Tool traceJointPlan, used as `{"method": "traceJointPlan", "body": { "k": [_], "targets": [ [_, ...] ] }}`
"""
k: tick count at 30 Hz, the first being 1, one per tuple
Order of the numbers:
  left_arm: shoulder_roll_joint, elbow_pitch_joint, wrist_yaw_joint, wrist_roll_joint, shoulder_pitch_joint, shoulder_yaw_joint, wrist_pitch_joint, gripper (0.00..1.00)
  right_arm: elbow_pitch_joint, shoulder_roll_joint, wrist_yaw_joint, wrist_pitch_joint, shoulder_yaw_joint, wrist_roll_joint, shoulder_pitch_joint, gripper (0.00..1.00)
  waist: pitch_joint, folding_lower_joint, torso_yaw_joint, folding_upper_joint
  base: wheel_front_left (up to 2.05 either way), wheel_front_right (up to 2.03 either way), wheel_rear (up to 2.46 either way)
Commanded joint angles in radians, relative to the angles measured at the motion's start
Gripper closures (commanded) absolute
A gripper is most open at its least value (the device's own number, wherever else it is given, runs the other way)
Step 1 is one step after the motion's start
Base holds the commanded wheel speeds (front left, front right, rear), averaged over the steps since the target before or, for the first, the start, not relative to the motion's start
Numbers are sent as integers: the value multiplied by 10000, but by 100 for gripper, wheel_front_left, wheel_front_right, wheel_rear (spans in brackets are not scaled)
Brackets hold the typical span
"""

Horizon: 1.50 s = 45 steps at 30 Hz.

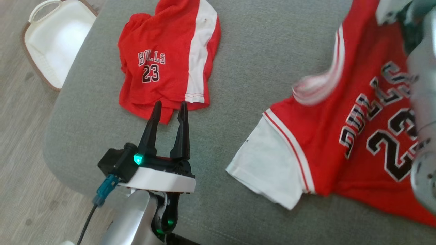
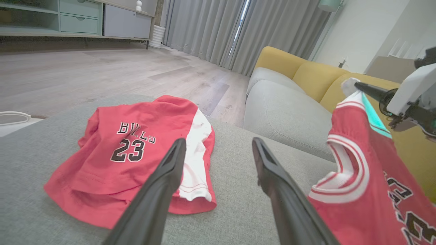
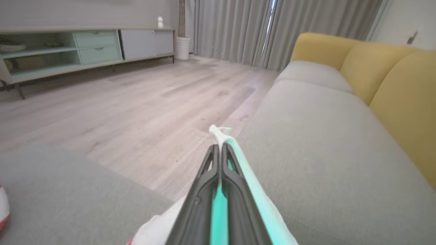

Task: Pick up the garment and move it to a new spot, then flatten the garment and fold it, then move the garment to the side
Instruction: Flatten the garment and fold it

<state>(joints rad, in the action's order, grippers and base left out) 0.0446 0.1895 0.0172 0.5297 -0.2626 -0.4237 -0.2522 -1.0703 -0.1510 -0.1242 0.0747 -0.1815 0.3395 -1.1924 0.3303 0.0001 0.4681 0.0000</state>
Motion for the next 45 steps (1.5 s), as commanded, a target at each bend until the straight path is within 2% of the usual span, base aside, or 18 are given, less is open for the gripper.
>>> {"method": "traceJointPlan", "body": {
  "k": [1,8,9,10,14,18,25,27,30,33,38,43,45],
  "targets": [
    [57,-347,-61,71,-246,266,-95,0,361,105,-65,302,7,184,-451,100,-2,-1,51,0,0,0,0],
    [57,-396,-110,155,-221,144,-95,0,305,-138,-65,1347,-884,1033,-1202,100,2,-1,182,0,0,0,0],
    [57,-397,-116,155,-210,128,-95,0,201,-107,-65,1331,-1069,1109,-1243,88,12,-1,163,0,0,0,0],
    [57,-390,-122,151,-204,119,-95,0,33,-52,-65,1234,-1222,1178,-1268,0,20,-1,143,0,0,0,0],
    [57,-366,-175,83,-191,212,-95,0,-709,258,-65,1148,-1289,1392,-1302,0,-34,-1,-38,0,0,0,0],
    [57,-359,-161,-133,-104,589,-95,0,-1319,571,-65,1374,-1226,1315,-1001,0,-296,-1,-566,0,0,0,0],
    [57,-285,43,-639,126,1546,-95,0,-1751,993,-65,1850,-776,287,159,0,-1264,-1,-2135,0,0,0,0],
    [57,-291,89,-740,189,1762,-95,0,-1591,1001,-65,1862,-59,-727,394,0,-1550,-1,-2593,0,0,0,0],
    [57,-305,135,-830,372,2087,-95,0,-563,1004,-65,1866,1289,-2664,1354,0,-1908,-1,-3344,0,0,0,0],
    [57,-317,166,-880,616,2341,-95,0,849,1005,-65,1868,2291,-3902,2807,0,-2201,-1,-4062,0,0,0,0],
    [56,-309,193,-920,939,2390,-95,0,3204,1006,-65,1869,2298,-4696,5197,0,-2583,-1,-4756,0,0,0,0],
    [56,-292,240,-919,1207,2384,-95,0,5318,1006,-65,1870,2183,-5156,7651,0,-2798,-1,-5048,0,0,0,0],
    [56,-263,276,-987,1274,2386,-95,0,5723,1007,-65,1870,2220,-5220,8112,0,-2827,-1,-5083,0,0,0,0]
  ]
}}
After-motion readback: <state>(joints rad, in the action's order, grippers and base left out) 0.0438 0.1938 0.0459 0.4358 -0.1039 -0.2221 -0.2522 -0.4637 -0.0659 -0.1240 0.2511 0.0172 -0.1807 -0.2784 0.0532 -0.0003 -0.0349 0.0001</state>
